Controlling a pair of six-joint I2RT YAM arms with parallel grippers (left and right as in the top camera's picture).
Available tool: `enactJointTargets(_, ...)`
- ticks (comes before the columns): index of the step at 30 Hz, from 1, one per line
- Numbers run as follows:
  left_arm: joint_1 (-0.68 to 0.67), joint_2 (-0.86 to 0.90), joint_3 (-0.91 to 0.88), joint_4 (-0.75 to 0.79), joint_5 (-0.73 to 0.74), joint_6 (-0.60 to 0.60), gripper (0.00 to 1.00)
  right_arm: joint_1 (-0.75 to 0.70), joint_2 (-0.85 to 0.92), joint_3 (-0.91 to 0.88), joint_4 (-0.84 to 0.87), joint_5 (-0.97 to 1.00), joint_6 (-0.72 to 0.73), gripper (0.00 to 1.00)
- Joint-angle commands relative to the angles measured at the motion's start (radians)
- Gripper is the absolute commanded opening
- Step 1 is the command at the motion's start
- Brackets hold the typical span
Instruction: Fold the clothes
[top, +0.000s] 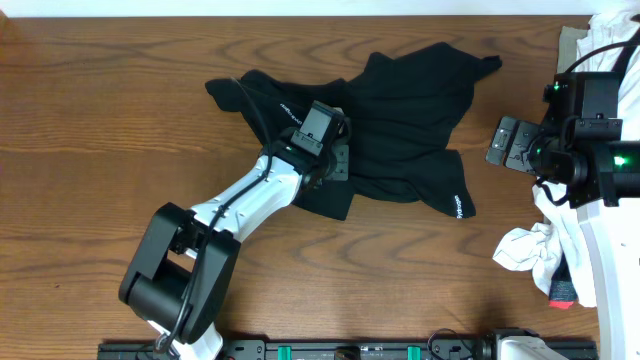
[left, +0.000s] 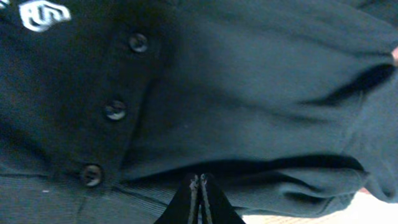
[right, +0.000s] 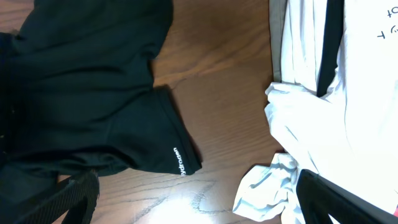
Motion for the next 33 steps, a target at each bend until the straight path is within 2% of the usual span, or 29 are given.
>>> enactJointTargets(1, -0.009, 0.005, -0.013, 0.013, 0.066, -0.019, 0.06, -0.007, -0.001, 0.003, 0.0, 0.006, -0.004, 0.99)
enactJointTargets(14, -0.083, 0.018, -0.013, 0.023, 0.076, -0.018, 0.06, -0.007, -0.001, 0.003, 0.0, 0.006, -0.004, 0.99)
enactJointTargets(23, -0.087, 0.079, -0.013, 0.015, 0.073, -0.019, 0.06, -0.007, -0.001, 0.003, 0.0, 0.006, -0.004, 0.99)
enactJointTargets(33, -0.083, 0.091, -0.013, -0.135, 0.056, -0.018, 0.06, -0.007, -0.001, 0.003, 0.0, 0.006, -0.004, 0.99)
